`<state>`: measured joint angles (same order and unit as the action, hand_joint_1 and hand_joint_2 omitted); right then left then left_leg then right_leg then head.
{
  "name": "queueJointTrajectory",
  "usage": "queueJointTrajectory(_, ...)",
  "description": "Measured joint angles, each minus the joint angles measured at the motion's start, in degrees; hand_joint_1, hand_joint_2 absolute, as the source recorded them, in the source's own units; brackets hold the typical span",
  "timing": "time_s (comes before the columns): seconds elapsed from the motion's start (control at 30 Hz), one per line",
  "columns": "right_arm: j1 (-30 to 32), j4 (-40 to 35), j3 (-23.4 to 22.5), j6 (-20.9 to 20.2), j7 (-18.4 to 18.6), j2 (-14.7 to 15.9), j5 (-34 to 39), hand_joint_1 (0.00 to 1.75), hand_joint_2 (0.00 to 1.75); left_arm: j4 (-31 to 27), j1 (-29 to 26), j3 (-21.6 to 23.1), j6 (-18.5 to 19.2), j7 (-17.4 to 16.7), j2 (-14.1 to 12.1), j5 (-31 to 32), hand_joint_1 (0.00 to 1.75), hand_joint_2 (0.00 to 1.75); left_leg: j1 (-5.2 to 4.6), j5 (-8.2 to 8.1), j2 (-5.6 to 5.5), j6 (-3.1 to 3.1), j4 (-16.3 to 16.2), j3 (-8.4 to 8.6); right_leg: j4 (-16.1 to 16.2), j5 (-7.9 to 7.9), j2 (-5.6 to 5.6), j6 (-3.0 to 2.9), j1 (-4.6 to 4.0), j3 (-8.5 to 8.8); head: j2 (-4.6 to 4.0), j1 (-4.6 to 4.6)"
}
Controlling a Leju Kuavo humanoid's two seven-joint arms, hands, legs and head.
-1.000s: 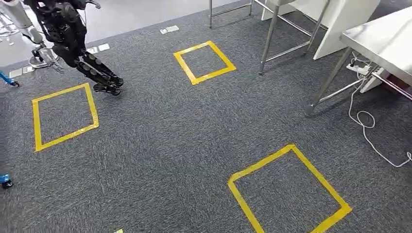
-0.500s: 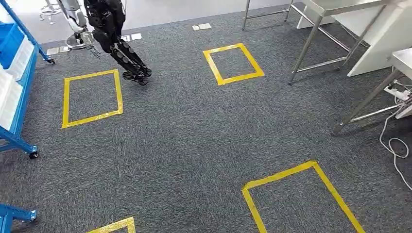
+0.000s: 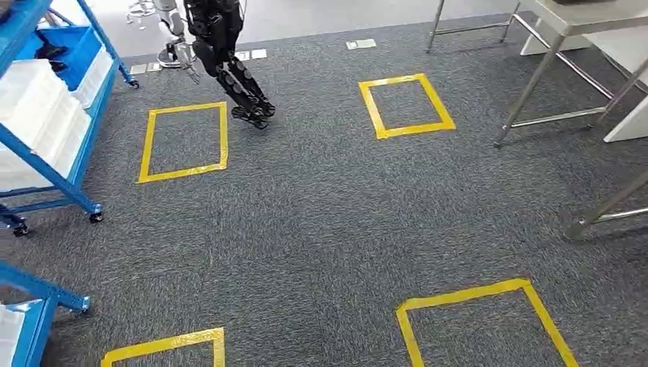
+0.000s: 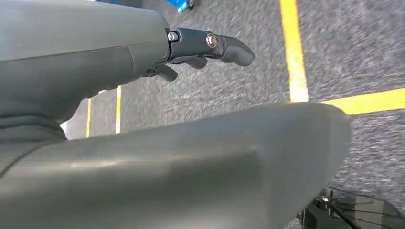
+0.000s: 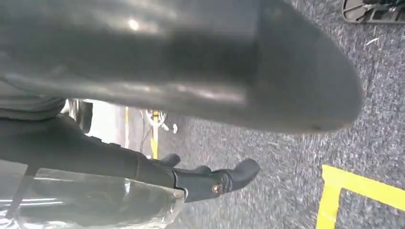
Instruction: Take the parts from the cabinet and place them on the table.
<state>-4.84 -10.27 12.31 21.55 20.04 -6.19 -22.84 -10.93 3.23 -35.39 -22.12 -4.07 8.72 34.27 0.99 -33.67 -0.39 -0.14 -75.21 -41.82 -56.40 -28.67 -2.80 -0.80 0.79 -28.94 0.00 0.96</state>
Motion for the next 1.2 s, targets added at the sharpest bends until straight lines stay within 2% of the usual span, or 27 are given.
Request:
queueJointTrajectory(0.03, -0.05, 0.00, 0.02, -0.09, -0.15, 0.00, -0.11, 0.00, 0.00, 0.00, -0.09, 0.00, 0.00, 0.00, 0.02, -0.07, 0.00, 0.00, 0.14, 2.18, 0.29, -0.02, 3.01, 1.43, 0.00, -0.09, -0.56, -0.08, -0.07, 0.11, 0.00, -0.09)
queueJointTrajectory(0.1, -0.13, 0.00, 0.13, -0.17, -0.24, -0.04, -0.17, 0.00, 0.00, 0.00, -0.06, -0.02, 0.02, 0.00, 0.02, -0.07, 0.00, 0.00, 0.15, 6.69, 1.83, 0.32, 12.63, 6.65, 0.00, -0.42, -1.47, 0.16, -0.08, 0.54, 0.00, -0.07)
queueJointTrajectory(0.13, -0.11, 0.00, 0.15, -0.28, -0.22, -0.02, -0.17, 0.00, 0.00, 0.00, 0.08, 0.00, 0.02, -0.02, 0.07, -0.07, 0.00, 0.00, -0.08, 7.33, 4.64, 0.66, 16.95, 9.10, 0.01, -0.62, -1.92, 0.45, -0.29, 0.79, 0.00, -0.15)
queueJointTrajectory(0.17, -0.09, 0.00, 0.15, -0.37, -0.06, 0.00, -0.15, 0.00, 0.00, 0.00, 0.38, 0.00, 0.04, -0.18, 0.09, -0.07, 0.00, 0.00, -0.52, 7.20, 4.13, 0.86, 17.33, 9.21, -0.17, -1.00, -2.40, 1.00, -0.97, 0.70, 0.00, -0.13)
queueJointTrajectory(0.27, -0.20, 0.00, 0.15, -0.55, 0.33, 0.00, -0.09, 0.00, 0.00, 0.00, 0.36, 0.00, 0.02, -0.63, 0.11, 0.04, 0.00, 0.00, -1.11, 7.17, 2.43, 1.58, 17.39, 8.85, 0.32, -1.04, -3.95, 1.70, -0.76, 1.27, 0.00, -0.07)
queueJointTrajectory(0.3, -0.27, -0.02, 0.15, -0.55, 0.35, -0.07, -0.11, 0.00, 0.00, 0.00, 0.35, 0.00, 0.02, -0.77, 0.13, 0.11, 0.00, 0.00, -0.40, 7.83, 1.68, 2.35, 18.36, 9.42, -0.14, -1.54, -3.64, 2.15, -0.99, 1.27, 0.00, -0.09)
queueJointTrajectory(0.33, -0.30, -0.02, 0.13, -0.55, 0.37, 0.02, -0.09, 0.00, 0.00, -0.02, 0.34, 0.00, 0.02, -0.92, 0.24, 0.11, 0.00, 0.00, -0.51, 7.92, 1.39, 2.56, 18.53, 9.55, -1.54, -2.51, -1.10, 2.13, -0.64, 0.74, 0.00, 0.13)
queueJointTrajectory(0.37, -0.10, -0.02, 0.15, -0.55, 0.35, 0.02, -0.11, 0.00, 0.00, 0.00, 0.41, -0.02, 0.02, -0.98, 0.24, 0.13, 0.00, 0.00, -0.42, 8.07, 0.98, 2.99, 18.52, 9.45, -4.80, -4.26, 0.89, 1.69, -0.57, -0.76, 0.00, 0.13)
queueJointTrajectory(0.43, 0.15, 0.00, 0.15, -0.55, 0.37, 0.09, -0.09, 0.00, 0.00, -0.02, 0.62, 0.00, 0.02, -0.98, 0.33, 0.17, 0.00, 0.00, -0.50, 8.06, -0.45, 3.08, 18.50, 9.25, -14.66, -8.25, 2.25, 1.21, -0.25, -5.73, 0.00, 0.35)
queueJointTrajectory(0.47, 0.29, 0.02, 0.15, -0.55, 0.37, 0.11, -0.11, 0.00, 0.00, 0.00, 0.61, 0.00, 0.02, -0.98, 0.33, 0.20, 0.00, 0.00, -0.50, 8.06, -1.23, 3.07, 18.49, 9.23, -18.37, -9.19, 2.43, 1.46, -0.23, -7.80, 0.00, 0.55)
queueJointTrajectory(0.5, 0.36, 0.02, 0.15, -0.57, 0.37, 0.13, -0.11, 0.00, 0.00, 0.00, 0.54, 0.00, 0.02, -0.98, 0.33, 0.20, 0.00, 0.00, -0.51, 8.06, -1.95, 3.06, 18.47, 9.26, -19.16, -8.82, 2.51, 1.90, -0.20, -8.53, 0.00, 0.48)
queueJointTrajectory(0.53, 0.50, 0.02, 0.15, -0.57, 0.37, 0.17, -0.11, 0.00, 0.00, 0.00, 0.50, -0.02, 0.02, -0.98, 0.33, 0.17, 0.00, 0.00, -0.50, 8.06, -2.67, 3.04, 18.45, 9.32, -17.22, -7.42, 2.54, 2.52, -0.13, -7.89, 0.00, 0.50)
queueJointTrajectory(0.6, 0.61, 0.02, 0.15, -0.57, 0.28, 0.28, -0.20, 0.00, 0.00, 0.00, 0.50, -0.02, 0.02, -0.98, 0.37, 0.17, 0.00, 0.00, -0.46, 7.98, -4.30, 2.79, 18.36, 9.63, -6.56, -2.24, 3.40, 3.93, 0.35, -3.25, 0.00, 0.48)
queueJointTrajectory(0.63, 0.64, 0.02, 0.15, -0.57, 0.24, 0.39, -0.26, 0.00, 0.00, 0.00, 0.49, -0.02, 0.02, -0.96, 0.44, 0.17, 0.00, 0.00, -0.47, 7.91, -4.91, 2.53, 18.33, 9.68, -1.87, -0.37, 5.44, 4.23, 0.82, -1.28, 0.00, 0.59)
queueJointTrajectory(0.67, 0.63, 0.07, 0.13, -0.61, 0.24, 0.42, -0.28, 0.00, 0.00, -0.02, 0.57, -0.02, 0.02, -0.96, 0.44, 0.17, 0.00, 0.00, -0.98, 7.72, -5.33, 2.02, 17.98, 9.62, -0.97, -0.22, 6.41, 3.77, 0.66, -1.33, 0.00, 0.55)
queueJointTrajectory(0.77, 0.30, 0.07, 0.15, -0.68, 0.11, 0.39, -0.35, 0.00, 0.00, 0.00, 0.30, -0.02, 0.02, -0.92, 0.46, 0.17, 0.00, 0.00, -0.48, 7.87, -6.17, 1.21, 18.21, 9.21, -1.09, -0.08, 4.96, 2.15, 0.10, -0.92, 0.00, 0.44)
queueJointTrajectory(0.8, 0.35, 0.07, 0.15, -0.70, 0.06, 0.35, -0.37, 0.00, 0.00, 0.00, 0.17, -0.02, 0.00, -0.92, 0.46, 0.17, 0.00, 0.00, -0.34, 7.83, -6.66, 0.92, 17.96, 9.06, -0.83, 0.23, 4.40, 1.64, 0.60, -0.82, 0.00, 0.33)
queueJointTrajectory(0.87, 0.41, 0.07, 0.15, -0.70, -0.04, 0.42, -0.50, 0.00, 0.00, 0.00, 0.14, -0.02, -0.02, -0.90, 0.48, 0.17, 0.00, 0.00, -0.43, 5.19, -2.22, 0.65, 14.54, 7.68, -0.74, 0.34, 3.35, 0.79, 0.54, -0.73, 0.00, 0.04)
queueJointTrajectory(0.9, 0.59, 0.07, 0.15, -0.70, -0.13, 0.42, -0.57, 0.00, 0.00, 0.00, 0.28, -0.02, -0.02, -0.90, 0.50, 0.20, 0.00, 0.00, -0.34, 2.97, -1.05, 0.42, 10.61, 5.81, -0.75, 0.23, 2.70, 0.26, 0.28, -0.72, 0.00, -0.24)
queueJointTrajectory(0.97, 0.77, 0.09, 0.15, -0.63, -0.20, 0.42, -0.61, 0.00, 0.00, 0.00, 0.31, -0.02, -0.04, -0.92, 0.50, 0.37, 0.00, 0.00, -0.24, -0.87, -0.26, 0.14, 1.18, 1.02, -0.76, 0.06, 1.07, 0.02, -0.20, -0.78, 0.00, -0.22)
queueJointTrajectory(1.0, 0.86, 0.09, 0.15, -0.59, -0.20, 0.48, -0.61, 0.00, 0.00, 0.00, 0.25, -0.02, -0.04, -0.94, 0.52, 0.53, 0.00, 0.00, -0.24, -0.87, -0.09, 0.13, -0.50, 0.10, -0.76, 0.00, 0.37, -0.06, -0.37, -0.79, 0.00, -0.22)
queueJointTrajectory(1.03, 0.91, 0.09, 0.15, -0.55, -0.20, 0.48, -0.61, 0.00, 0.00, 0.00, 0.15, -0.02, -0.07, -1.01, 0.52, 0.57, 0.00, 0.00, -0.24, 0.35, 0.06, 0.25, 0.53, 0.52, -0.76, -0.09, -0.25, -0.16, -0.51, -0.75, 0.00, -0.22)
queueJointTrajectory(1.07, 0.90, 0.09, 0.15, -0.48, -0.20, 0.48, -0.61, 0.00, 0.00, 0.00, 0.07, -0.02, -0.07, -1.09, 0.52, 0.63, 0.00, 0.00, -0.26, 2.44, 0.29, 0.49, 3.88, 2.18, -0.76, -0.16, -0.74, -0.25, -0.67, -0.68, 0.00, -0.24)
queueJointTrajectory(1.1, 0.87, 0.09, 0.15, -0.44, -0.20, 0.46, -0.61, 0.00, 0.00, 0.00, 0.03, -0.02, -0.09, -1.09, 0.50, 0.72, 0.00, 0.00, -0.40, 5.15, 0.95, 0.91, 9.62, 5.20, -0.75, -0.21, -1.28, -0.27, -0.81, -0.54, 0.00, -0.24)
queueJointTrajectory(1.13, 0.85, 0.09, 0.15, -0.39, -0.20, 0.39, -0.61, 0.00, 0.00, -0.02, 0.10, -0.02, -0.09, -1.09, 0.50, 0.74, 0.00, 0.00, -0.64, 7.04, 2.50, 1.54, 14.83, 8.13, -0.74, -0.30, -1.70, -0.29, -0.91, -0.36, 0.00, -0.24)
queueJointTrajectory(1.17, 0.88, 0.09, 0.15, -0.31, -0.20, 0.33, -0.61, 0.00, 0.00, -0.02, 0.32, -0.02, -0.13, -1.09, 0.40, 0.87, 0.00, 0.00, -1.21, 6.58, 4.48, 1.87, 16.81, 9.17, -0.75, -0.44, -2.11, -0.11, -1.13, -0.24, 0.00, -0.11)
queueJointTrajectory(1.2, 0.90, 0.09, 0.15, -0.17, -0.20, 0.35, -0.61, 0.00, 0.00, -0.02, 0.47, -0.02, -0.15, -1.09, 0.37, 0.94, 0.00, 0.00, -1.51, 6.91, 4.03, 2.08, 17.32, 9.10, -0.74, -0.63, -2.57, 0.22, -1.33, -0.27, 0.00, -0.02)
